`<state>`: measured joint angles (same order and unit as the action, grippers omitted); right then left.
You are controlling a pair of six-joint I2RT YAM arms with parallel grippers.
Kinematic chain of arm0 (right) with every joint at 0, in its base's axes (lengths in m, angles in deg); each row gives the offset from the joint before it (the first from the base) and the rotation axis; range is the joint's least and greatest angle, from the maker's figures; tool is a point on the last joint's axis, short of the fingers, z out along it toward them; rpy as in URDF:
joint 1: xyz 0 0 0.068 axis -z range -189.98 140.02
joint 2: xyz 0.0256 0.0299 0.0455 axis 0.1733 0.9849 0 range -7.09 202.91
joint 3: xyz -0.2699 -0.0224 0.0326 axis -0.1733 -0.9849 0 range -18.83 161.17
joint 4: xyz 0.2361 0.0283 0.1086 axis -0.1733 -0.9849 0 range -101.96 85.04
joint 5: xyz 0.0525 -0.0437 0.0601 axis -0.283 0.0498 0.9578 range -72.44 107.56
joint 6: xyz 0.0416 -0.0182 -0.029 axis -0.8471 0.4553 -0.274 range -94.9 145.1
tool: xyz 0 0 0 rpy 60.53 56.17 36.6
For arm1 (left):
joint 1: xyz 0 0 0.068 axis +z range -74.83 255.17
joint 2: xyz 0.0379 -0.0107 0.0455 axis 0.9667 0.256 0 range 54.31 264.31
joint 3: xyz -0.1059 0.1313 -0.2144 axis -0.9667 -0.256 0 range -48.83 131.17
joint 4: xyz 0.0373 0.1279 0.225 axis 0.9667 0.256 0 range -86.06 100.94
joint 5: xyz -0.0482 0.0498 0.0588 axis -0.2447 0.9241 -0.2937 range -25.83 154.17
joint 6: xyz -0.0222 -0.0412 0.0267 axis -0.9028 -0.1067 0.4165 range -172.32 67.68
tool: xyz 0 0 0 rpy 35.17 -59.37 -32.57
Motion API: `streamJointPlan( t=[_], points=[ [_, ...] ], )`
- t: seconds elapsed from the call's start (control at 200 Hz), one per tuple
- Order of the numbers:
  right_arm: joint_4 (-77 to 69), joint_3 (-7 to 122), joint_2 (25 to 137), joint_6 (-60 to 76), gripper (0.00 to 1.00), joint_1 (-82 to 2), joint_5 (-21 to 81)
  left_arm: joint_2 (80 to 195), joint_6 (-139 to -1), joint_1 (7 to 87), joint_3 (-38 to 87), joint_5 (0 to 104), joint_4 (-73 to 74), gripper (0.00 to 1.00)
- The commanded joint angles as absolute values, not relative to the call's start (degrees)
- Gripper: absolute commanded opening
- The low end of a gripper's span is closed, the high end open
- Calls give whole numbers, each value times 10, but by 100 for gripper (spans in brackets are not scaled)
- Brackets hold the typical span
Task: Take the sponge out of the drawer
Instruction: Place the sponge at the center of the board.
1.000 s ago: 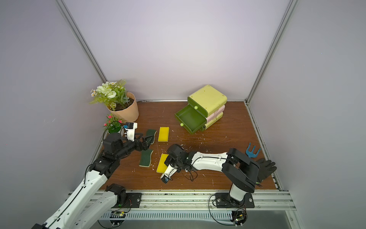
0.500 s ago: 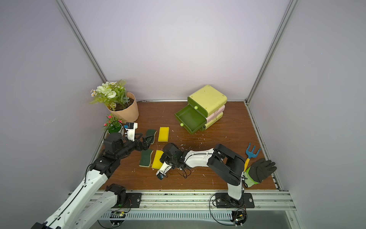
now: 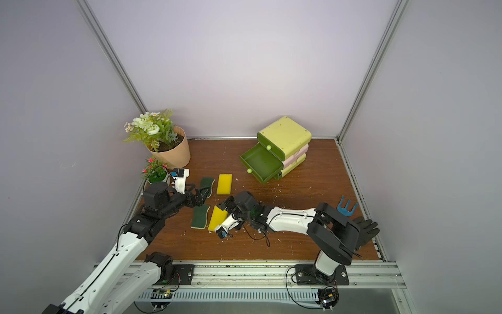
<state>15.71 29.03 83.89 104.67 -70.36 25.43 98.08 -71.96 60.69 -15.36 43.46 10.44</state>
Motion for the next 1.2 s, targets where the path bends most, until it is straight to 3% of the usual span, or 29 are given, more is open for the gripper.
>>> streamJointPlan(
  t=[0.0, 0.11, 0.23, 0.41, 0.575, 0.736, 1.191],
  points=[
    [188, 268, 789, 856, 93, -714, 297, 978, -712, 614, -146, 440, 105, 98],
    [213, 233, 750, 641, 98, -727, 312, 976, -711, 615, -146, 443, 107, 98],
    [204, 226, 734, 424, 99, -737, 251, 975, -710, 614, -146, 448, 110, 98],
    [111, 268, 764, 254, 99, -760, 166, 968, -707, 614, -143, 463, 115, 98],
    [60, 300, 824, 232, 99, -810, -5, 962, -705, 614, -143, 477, 119, 98],
    [56, 316, 877, 259, 99, -845, -91, 967, -703, 615, -142, 483, 122, 98],
    [50, 337, 932, 243, 99, -857, -125, 969, -700, 615, -140, 492, 126, 98]
  ],
)
